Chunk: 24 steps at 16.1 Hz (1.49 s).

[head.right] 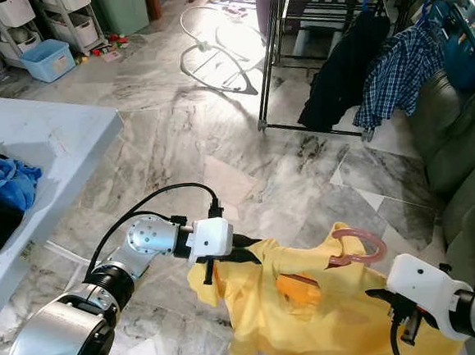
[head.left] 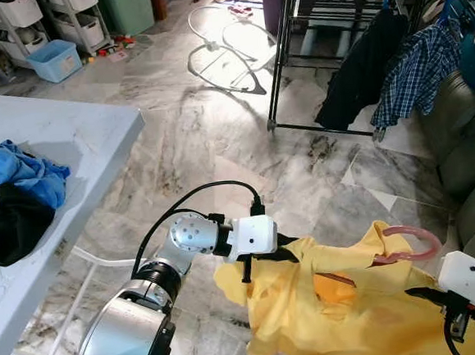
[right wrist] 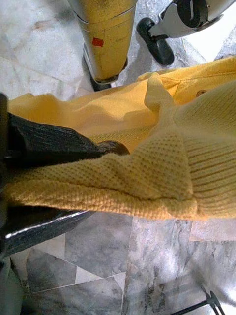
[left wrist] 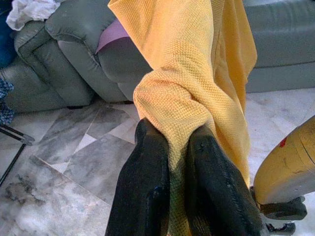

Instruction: Hang hanger

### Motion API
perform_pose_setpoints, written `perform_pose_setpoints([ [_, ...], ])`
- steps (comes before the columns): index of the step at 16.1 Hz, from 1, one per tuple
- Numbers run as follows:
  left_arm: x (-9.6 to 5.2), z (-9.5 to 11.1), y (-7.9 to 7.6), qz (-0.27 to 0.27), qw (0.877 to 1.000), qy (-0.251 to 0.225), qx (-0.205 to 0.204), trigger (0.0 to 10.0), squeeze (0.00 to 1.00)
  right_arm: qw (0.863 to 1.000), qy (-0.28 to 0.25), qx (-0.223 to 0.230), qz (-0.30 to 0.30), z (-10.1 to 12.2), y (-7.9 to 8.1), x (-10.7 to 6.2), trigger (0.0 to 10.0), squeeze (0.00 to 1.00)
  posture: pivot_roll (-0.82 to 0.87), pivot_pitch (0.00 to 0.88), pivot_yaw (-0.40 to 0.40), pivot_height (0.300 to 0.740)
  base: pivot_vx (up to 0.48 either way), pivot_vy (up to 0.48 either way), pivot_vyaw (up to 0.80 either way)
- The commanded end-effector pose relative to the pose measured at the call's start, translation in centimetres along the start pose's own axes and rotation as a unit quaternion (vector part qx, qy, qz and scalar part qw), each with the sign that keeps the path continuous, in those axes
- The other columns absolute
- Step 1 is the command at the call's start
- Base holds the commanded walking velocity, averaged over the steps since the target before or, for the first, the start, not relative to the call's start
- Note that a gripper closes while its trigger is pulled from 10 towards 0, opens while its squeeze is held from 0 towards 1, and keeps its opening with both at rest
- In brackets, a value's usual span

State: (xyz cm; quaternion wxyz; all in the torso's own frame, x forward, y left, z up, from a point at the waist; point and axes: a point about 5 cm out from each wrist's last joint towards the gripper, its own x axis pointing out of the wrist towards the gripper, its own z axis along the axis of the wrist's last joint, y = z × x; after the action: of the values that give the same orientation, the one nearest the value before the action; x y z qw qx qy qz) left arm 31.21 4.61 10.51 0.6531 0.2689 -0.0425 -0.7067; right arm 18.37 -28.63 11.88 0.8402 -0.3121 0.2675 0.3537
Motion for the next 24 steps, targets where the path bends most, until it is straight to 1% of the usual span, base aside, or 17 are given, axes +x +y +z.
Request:
perform_pose_setpoints([
  [1, -0.1, 0.4, 0.7, 0.02, 1.0, -0.003, 0.009, 0.0, 0.0, 1.0, -0.017, 0.001, -0.001, 0.5, -0.1, -0.1, 0.0, 0.0, -0.1, 0.084, -0.027, 0.74, 0.0, 0.0, 0.0],
  [10, -0.1, 0.4, 0.8, 0.026, 1.0, 0.0, 0.011, 0.0, 0.0, 1.0, -0.018, 0.001, -0.002, 0.5, -0.1, -0.1, 0.0, 0.0, -0.1, 0.081, -0.028, 0.74, 0.0, 0.0, 0.0],
  [11, -0.2, -0.1, 2.3, 0.12, 0.992, 0.049, -0.002, 10.0, 1.0, 0.997, -0.051, 0.008, -0.061, 1.1, -0.2, 1.6, 0.0, 0.0, -0.1, 0.055, -0.007, 0.74, 0.0, 0.0, 0.0],
  [12, -0.3, -0.4, 2.8, 0.158, 0.984, 0.079, 0.001, 10.0, 1.0, 0.993, -0.067, 0.007, -0.094, 1.6, -0.5, 2.4, 0.0, 0.0, -0.1, 0.057, -0.007, 0.74, 0.0, 0.0, 0.0],
  [13, -0.1, -0.5, 2.8, 0.159, 0.983, 0.088, 0.002, 10.0, 0.0, 0.993, -0.067, 0.001, -0.102, 1.7, -0.8, 2.4, 0.0, 0.0, -0.1, 0.058, -0.006, 0.74, 0.0, 0.0, 0.0],
  [14, -0.1, -0.4, 2.8, 0.157, 0.984, 0.08, -0.008, 10.0, 0.0, 0.992, -0.068, 0.0, -0.103, 1.7, -0.8, 2.4, 0.0, 0.0, -0.1, 0.059, -0.006, 0.74, 0.0, 0.0, 0.0],
  [15, -0.2, -0.4, 2.9, 0.161, 0.984, 0.076, -0.018, 10.0, 1.0, 0.992, -0.068, 0.0, -0.104, 1.8, -0.8, 2.5, 0.0, 0.0, -0.1, 0.06, -0.006, 0.74, 0.0, 0.0, 0.0],
  [18, -0.1, -0.6, 3.0, 0.18, 0.979, 0.093, -0.014, 10.0, 1.0, 0.99, -0.063, -0.005, -0.124, 1.6, -1.1, 2.7, 0.0, 0.0, -0.1, 0.063, -0.005, 0.74, 0.0, 0.0, 0.0],
  [19, -0.1, -0.6, 3.0, 0.18, 0.979, 0.09, -0.016, 10.0, 1.0, 0.99, -0.062, -0.005, -0.126, 1.5, -1.2, 2.8, 0.0, 0.0, -0.1, 0.064, -0.005, 0.74, 0.0, 0.0, 0.0],
  [20, 0.0, -0.4, 2.9, 0.169, 0.982, 0.08, -0.01, 10.0, 1.0, 0.99, -0.059, -0.006, -0.128, 1.5, -1.3, 3.0, 0.0, 0.0, -0.1, 0.065, -0.007, 0.74, 0.0, 0.0, 0.0],
  [22, -0.1, -0.3, 2.9, 0.157, 0.985, 0.077, -0.001, 10.0, 1.0, 0.99, -0.051, -0.007, -0.135, 1.3, -1.6, 3.3, 0.0, 0.0, -0.09, 0.066, -0.01, 0.74, 0.0, 0.0, 0.0],
  [23, -0.2, -0.3, 3.0, 0.161, 0.984, 0.08, 0.0, 10.0, 1.0, 0.989, -0.045, -0.006, -0.14, 1.1, -1.8, 3.3, 0.0, 0.0, -0.09, 0.066, -0.01, 0.74, 0.0, 0.0, 0.0],
  [24, -0.7, -0.3, 3.4, 0.179, 0.98, 0.086, 0.004, 10.0, 1.0, 0.987, -0.026, 0.007, -0.16, 0.5, -2.2, 3.6, 0.0, 0.0, -0.09, 0.067, -0.011, 0.74, 0.0, 0.0, 0.0],
])
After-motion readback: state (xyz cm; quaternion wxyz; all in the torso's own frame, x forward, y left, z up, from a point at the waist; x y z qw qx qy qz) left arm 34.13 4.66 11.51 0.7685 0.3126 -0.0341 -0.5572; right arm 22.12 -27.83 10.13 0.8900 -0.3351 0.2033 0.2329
